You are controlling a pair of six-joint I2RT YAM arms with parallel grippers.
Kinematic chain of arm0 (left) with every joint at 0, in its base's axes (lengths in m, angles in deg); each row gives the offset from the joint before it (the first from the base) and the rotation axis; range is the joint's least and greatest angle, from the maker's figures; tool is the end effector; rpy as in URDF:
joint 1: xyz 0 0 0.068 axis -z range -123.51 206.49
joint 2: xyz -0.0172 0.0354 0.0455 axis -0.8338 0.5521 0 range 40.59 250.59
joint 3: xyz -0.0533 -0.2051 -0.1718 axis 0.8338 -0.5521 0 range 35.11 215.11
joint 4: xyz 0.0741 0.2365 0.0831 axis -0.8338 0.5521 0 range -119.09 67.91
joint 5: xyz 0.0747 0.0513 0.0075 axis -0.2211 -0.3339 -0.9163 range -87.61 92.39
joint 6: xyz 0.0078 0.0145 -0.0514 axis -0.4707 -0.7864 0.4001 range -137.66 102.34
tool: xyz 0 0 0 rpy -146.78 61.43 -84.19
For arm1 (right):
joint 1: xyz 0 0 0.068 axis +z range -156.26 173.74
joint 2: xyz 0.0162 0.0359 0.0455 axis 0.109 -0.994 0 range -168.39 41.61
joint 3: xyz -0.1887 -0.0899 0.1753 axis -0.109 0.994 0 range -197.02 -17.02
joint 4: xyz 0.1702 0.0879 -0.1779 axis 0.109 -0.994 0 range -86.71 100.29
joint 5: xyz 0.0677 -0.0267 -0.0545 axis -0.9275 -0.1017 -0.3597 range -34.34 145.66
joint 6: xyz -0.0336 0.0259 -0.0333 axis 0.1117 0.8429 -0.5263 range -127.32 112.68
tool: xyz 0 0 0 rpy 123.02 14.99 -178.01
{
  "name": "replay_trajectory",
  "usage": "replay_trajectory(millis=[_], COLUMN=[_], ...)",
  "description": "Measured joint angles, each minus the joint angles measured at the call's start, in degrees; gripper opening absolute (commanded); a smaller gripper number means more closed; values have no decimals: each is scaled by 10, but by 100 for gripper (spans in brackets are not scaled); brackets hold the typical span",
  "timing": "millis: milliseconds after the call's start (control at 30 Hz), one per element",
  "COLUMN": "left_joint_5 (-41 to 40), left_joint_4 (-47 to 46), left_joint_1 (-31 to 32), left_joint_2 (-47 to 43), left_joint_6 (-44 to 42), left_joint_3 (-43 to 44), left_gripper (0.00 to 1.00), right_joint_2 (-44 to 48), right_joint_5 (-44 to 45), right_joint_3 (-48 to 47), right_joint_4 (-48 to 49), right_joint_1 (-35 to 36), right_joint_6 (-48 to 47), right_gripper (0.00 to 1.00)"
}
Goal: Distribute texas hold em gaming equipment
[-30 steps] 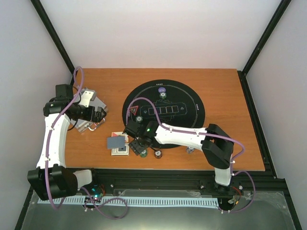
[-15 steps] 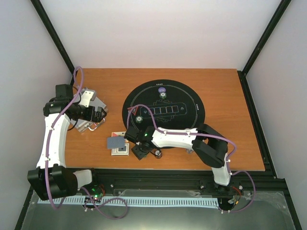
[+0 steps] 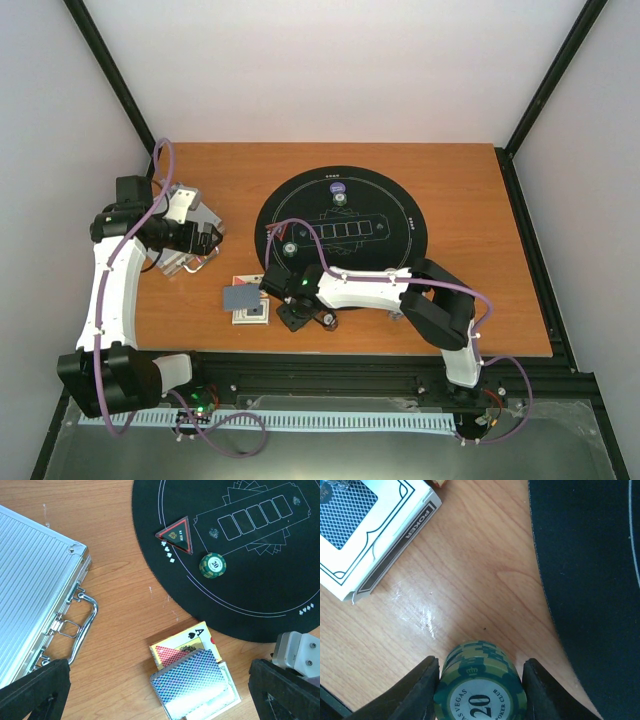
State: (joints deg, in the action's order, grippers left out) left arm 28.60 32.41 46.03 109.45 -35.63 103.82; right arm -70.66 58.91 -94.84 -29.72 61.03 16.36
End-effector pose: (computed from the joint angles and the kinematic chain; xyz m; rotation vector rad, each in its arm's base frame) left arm 0.2194 0.0244 0.3258 0.3136 2.5100 -0.4132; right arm 0.1506 0.3547 0.1632 -1.0678 2.6993 0.2246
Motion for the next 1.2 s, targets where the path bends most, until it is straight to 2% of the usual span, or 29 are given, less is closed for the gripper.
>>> replay_trajectory(millis=[100,367,533,800,900,1200], left_joint_5=[0,0,0,2,2,5], left_joint_4=[0,0,0,0,0,1], left_joint_1=[0,0,0,0,0,0], left_joint_2=[0,0,0,0,0,0], left_joint_6=[0,0,0,0,0,0], left_joint_3=[0,0,0,0,0,0], left_gripper=[100,100,100,100,100,100], right_joint_2=[0,1,17,101,126,177], right_joint_5=[1,11,29,48,54,63], right_joint_3=[0,-2,-8,-13,-3,141], right_joint_4=[0,-7,-30,-55,-56,-47], right_joint_1=[0,0,0,-23,-45,-182], right_joint_6=[-1,-1,-3,-4,-7,-21], right_gripper=[27,16,14,14,14,14])
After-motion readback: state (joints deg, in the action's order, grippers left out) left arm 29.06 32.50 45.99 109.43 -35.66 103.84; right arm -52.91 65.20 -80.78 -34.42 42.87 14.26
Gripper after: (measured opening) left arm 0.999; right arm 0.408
